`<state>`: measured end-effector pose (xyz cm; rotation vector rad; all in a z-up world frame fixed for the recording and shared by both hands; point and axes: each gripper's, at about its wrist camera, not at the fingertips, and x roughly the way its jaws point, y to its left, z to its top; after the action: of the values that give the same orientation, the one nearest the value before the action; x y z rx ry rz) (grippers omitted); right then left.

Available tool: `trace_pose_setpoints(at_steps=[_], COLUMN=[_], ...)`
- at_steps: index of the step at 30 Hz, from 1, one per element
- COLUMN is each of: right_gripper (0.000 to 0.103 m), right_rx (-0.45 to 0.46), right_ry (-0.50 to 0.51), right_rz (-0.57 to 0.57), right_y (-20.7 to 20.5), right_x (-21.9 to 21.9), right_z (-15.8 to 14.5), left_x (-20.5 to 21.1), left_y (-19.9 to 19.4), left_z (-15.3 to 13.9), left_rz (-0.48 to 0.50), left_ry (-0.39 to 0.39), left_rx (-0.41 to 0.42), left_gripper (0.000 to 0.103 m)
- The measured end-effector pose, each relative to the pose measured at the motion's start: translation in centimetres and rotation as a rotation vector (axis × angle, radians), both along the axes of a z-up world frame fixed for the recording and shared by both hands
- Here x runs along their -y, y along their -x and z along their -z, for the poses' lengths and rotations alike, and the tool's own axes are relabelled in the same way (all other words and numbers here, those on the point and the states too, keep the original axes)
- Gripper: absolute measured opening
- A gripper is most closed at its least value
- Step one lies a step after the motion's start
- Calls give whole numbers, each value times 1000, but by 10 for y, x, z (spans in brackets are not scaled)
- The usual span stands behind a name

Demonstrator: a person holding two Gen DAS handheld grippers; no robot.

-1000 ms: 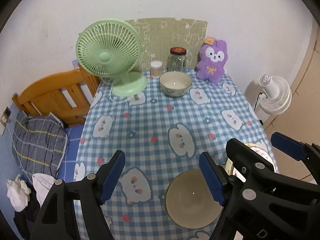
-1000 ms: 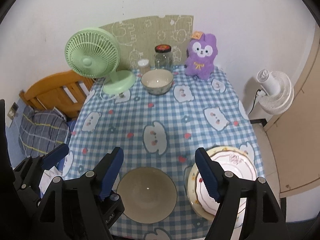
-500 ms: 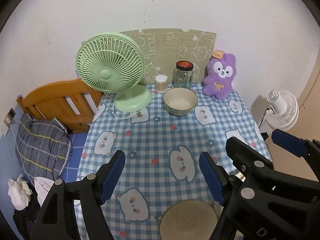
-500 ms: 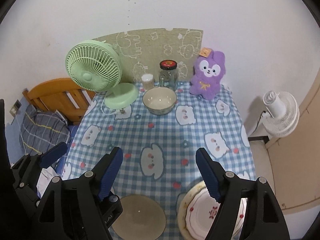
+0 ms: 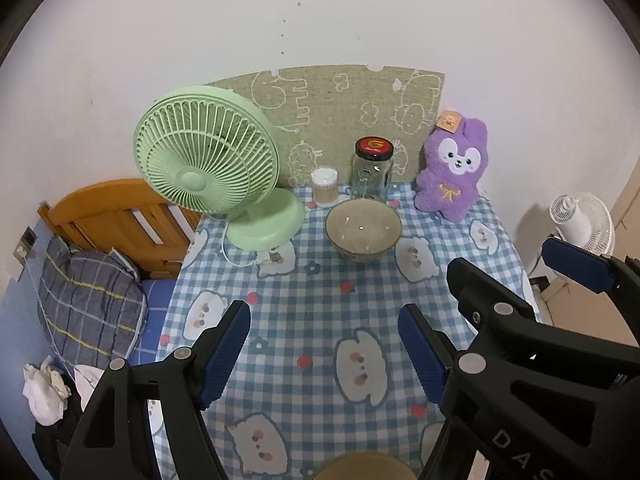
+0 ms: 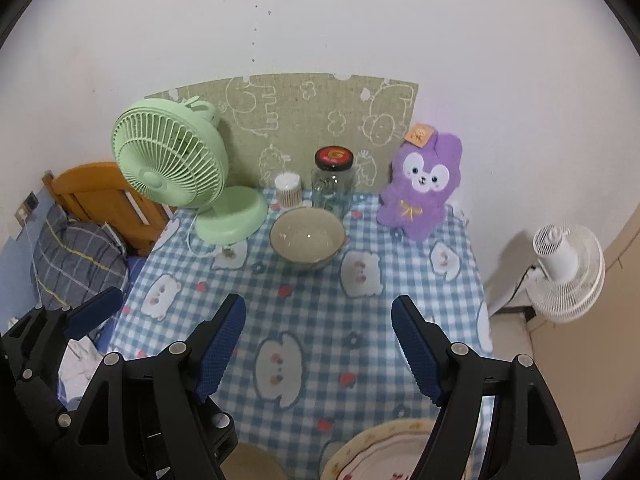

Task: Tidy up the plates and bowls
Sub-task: 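Move both grippers to the beige bowl in front of the glass jar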

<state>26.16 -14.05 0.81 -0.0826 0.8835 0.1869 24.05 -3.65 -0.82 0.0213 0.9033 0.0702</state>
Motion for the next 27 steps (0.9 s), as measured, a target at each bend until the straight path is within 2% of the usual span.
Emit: trace_pose_setpoints(at_steps=[6, 15, 22, 27], right_gripper=[78, 78, 78, 78], right_rx=[-20, 3, -20, -25], right_ry=[-27, -19, -2, -15], right_rz=[-14, -36, -38, -44], right_y=[-33, -75, -106, -123], right_x=[5, 4, 5, 6], right_z=[5, 10, 28, 40], left_x=[3, 2, 6, 3], left_y=[-28, -68, -103, -120], left_z=[1, 7, 25, 37], left_rz=[-23, -57, -60, -84], left_ry=[-6, -26, -51, -20], left_rx=[2, 8, -10, -15], left_gripper=[78, 78, 78, 78])
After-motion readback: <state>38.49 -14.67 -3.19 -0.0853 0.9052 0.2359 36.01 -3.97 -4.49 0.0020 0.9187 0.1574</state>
